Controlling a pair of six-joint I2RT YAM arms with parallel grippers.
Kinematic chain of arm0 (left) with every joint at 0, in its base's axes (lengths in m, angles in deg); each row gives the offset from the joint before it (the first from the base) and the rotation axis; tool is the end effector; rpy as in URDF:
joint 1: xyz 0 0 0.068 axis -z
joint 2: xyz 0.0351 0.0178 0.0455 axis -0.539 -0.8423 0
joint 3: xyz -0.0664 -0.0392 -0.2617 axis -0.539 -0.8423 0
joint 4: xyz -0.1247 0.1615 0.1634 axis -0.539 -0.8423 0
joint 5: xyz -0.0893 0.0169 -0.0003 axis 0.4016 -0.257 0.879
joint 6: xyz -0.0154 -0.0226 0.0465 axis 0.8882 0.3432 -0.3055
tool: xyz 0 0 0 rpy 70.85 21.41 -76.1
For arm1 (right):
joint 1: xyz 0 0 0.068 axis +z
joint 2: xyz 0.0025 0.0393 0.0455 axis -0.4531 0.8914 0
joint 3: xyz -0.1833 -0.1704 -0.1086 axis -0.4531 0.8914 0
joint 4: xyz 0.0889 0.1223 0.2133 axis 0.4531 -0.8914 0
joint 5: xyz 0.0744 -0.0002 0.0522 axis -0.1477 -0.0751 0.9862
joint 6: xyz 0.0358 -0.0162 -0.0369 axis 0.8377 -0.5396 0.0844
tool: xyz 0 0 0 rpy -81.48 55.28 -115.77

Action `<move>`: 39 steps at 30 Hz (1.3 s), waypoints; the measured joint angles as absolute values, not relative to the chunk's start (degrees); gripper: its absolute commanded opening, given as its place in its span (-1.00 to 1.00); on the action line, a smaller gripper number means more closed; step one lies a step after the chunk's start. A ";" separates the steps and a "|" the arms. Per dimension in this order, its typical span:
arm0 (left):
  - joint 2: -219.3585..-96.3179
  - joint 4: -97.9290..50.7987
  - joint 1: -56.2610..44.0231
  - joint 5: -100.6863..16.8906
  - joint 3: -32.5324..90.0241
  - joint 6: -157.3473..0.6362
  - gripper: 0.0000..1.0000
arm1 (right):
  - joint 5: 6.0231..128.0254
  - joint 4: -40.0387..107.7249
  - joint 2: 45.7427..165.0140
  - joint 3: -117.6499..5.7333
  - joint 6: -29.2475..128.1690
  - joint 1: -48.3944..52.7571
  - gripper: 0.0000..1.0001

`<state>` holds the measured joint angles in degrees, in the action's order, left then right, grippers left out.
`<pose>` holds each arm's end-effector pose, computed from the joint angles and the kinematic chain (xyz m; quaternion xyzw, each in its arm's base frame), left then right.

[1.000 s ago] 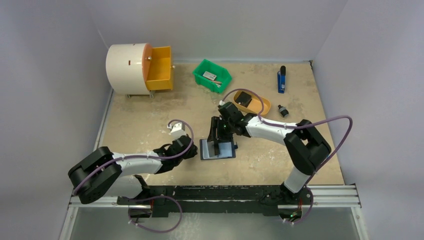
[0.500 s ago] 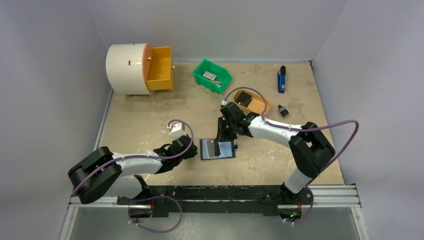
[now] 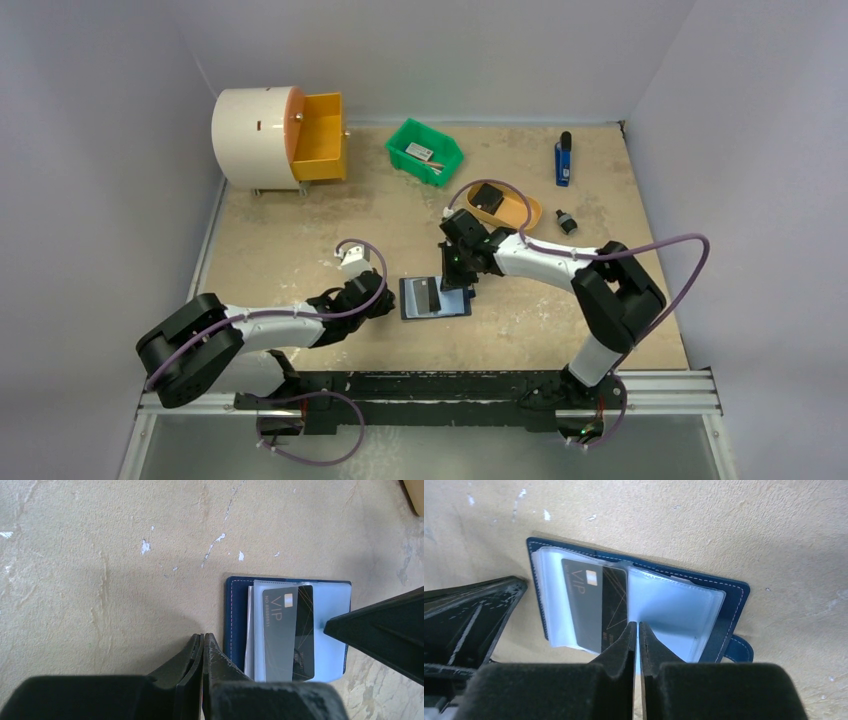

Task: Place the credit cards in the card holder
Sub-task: Insert the credit card into the card holder.

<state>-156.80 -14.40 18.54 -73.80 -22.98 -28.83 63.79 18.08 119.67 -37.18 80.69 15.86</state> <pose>0.1491 -0.1623 0.1328 -0.1596 0.8859 -0.2218 0.3748 0.2454 0.2308 0.1812 -0.0512 0.9514 0.2234 0.2058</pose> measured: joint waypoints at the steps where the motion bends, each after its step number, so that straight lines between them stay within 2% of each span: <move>1: -156.80 -14.40 18.54 -73.80 -22.98 -28.83 -1.00 | 63.79 18.06 120.19 -37.18 80.51 15.93 -0.91; 39: -158.79 -11.67 18.54 -73.03 -22.65 -29.03 -1.00 | 69.36 21.38 124.96 -39.52 80.23 20.89 -0.96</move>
<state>-158.79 -11.67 18.54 -73.03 -22.65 -29.03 69.36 21.38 124.96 -39.52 80.23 20.89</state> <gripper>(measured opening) 0.006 0.025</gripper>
